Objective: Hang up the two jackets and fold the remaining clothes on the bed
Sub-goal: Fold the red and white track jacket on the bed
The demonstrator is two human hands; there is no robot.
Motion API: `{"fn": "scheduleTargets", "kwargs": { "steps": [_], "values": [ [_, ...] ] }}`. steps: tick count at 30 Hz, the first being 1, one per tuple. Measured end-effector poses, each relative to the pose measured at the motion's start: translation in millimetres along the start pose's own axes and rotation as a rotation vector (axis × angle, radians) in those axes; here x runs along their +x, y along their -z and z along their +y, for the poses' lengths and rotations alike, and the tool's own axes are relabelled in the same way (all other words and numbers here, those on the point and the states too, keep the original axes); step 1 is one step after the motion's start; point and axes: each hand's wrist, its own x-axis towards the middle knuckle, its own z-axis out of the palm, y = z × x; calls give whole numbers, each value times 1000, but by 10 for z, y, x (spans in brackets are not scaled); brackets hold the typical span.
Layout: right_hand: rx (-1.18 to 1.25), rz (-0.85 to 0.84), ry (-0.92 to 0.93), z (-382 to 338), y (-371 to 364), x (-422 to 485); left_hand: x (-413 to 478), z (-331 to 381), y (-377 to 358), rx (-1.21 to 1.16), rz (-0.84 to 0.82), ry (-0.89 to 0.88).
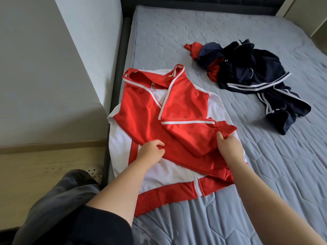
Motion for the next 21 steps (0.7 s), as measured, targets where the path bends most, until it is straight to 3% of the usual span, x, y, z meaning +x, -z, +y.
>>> {"fn": "scheduleTargets", "kwargs": {
  "steps": [6,11,13,16,19,21],
  "values": [
    [-592,-317,231,2,93,-144,-11,-17,37,-32,-36,16],
    [-664,-640,508,-350,153,-404,-20,-25,141,-218,-83,120],
    [-587,-793,509,-485,120,-540,-32,-27,206,-300,-104,168],
    [-265,-906,453,-637,56,-710,-68,-12,317,-406,-113,240],
    [98,-928,368,-735,-17,-852,-111,3,433,-460,-185,361],
    [150,-835,407,-788,-75,-925,-130,-13,470,-412,-229,418]
  ]
}}
